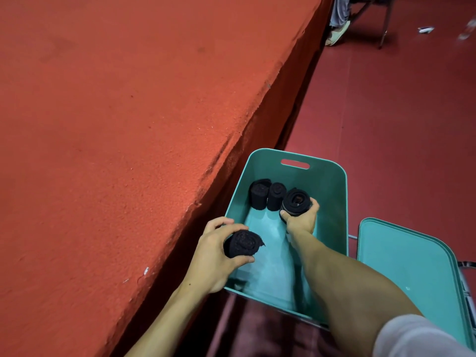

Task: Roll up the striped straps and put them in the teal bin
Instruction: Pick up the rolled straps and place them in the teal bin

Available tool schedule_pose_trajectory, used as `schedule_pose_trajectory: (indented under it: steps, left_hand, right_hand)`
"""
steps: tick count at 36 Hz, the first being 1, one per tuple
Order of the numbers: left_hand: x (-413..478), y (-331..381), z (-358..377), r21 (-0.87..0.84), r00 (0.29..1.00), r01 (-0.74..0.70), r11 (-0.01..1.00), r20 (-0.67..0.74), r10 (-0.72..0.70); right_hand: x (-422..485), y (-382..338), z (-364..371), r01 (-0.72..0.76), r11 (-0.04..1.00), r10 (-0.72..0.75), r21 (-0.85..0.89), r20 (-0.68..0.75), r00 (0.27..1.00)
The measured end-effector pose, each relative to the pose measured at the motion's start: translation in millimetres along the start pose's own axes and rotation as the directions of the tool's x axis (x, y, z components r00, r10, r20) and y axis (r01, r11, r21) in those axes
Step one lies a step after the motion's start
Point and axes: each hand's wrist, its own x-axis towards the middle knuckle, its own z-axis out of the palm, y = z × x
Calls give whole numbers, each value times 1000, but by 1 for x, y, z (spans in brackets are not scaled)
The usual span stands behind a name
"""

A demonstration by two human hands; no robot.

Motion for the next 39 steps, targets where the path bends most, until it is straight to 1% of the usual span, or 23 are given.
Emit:
schedule_pose_trajectory:
  steps: [3, 6, 10, 13, 15, 16, 17, 19, 21, 22, 24, 26, 28, 30, 32, 35, 39]
  left_hand:
    - [0, 1, 1, 15, 1000, 1, 1000, 2, -1]
    - [2, 2, 1, 37, 1000, -4, 999, 5, 4]
    - [4, 3, 1, 80, 999, -32, 996, -5, 32]
    - [5, 4, 1, 102, 996, -82, 991, -28, 85]
    - [7, 2, 1, 126, 992, -115, 985, -29, 120]
    - [7, 1, 2, 140, 990, -129, 982, -29, 135]
    - [8, 0, 3, 148, 989, -137, 979, -34, 143]
    - [6, 1, 4, 154, 988, -130, 979, -66, 141]
    - [4, 2, 4, 157, 988, -97, 983, -100, 113]
    - [3, 2, 4, 159, 989, -81, 984, -110, 100]
    - [3, 2, 2, 162, 990, -58, 985, -115, 77]
    - [3, 3, 0, 157, 990, -50, 986, -126, 71]
    - [2, 6, 0, 140, 988, -52, 989, -136, 71]
    - [0, 9, 0, 120, 988, -53, 991, -141, 70]
    - [-3, 10, 0, 108, 986, -46, 993, -154, 63]
    - [-4, 8, -2, 109, 985, -38, 993, -162, 56]
    - [-4, 8, -6, 109, 990, -13, 994, -141, 28]
  right_hand:
    - [-7, -9, -7, -3, 997, 3, -82, -3, 1000]
    - [-11, -14, -14, 12, 993, -12, -118, -1, 1000]
    - [-22, -26, -22, 30, 992, -31, -120, -5, 999]
    - [-37, -39, -25, 81, 990, -81, -118, -3, 997]
    - [-46, -46, -27, 134, 987, -130, -83, 59, 990]
    - [-51, -49, -28, 164, 986, -158, -40, 126, 979]
    - [-56, -50, -30, 187, 982, -186, 16, 204, 961]
    - [-68, -54, -36, 227, 965, -259, 132, 355, 898]
    - [-81, -59, -46, 266, 936, -347, 232, 475, 809]
    - [-87, -61, -50, 290, 923, -384, 255, 527, 758]
    - [-97, -63, -57, 307, 913, -408, 269, 635, 656]
    - [-104, -64, -61, 308, 919, -385, 246, 732, 563]
    - [-111, -64, -63, 352, 917, -354, 188, 793, 496]
    - [-116, -65, -62, 409, 902, -337, 141, 821, 460]
    - [-121, -66, -61, 460, 880, -346, 121, 826, 445]
    - [-124, -66, -55, 518, 850, -366, 101, 820, 440]
    - [-126, -68, -49, 589, 807, -381, 50, 805, 454]
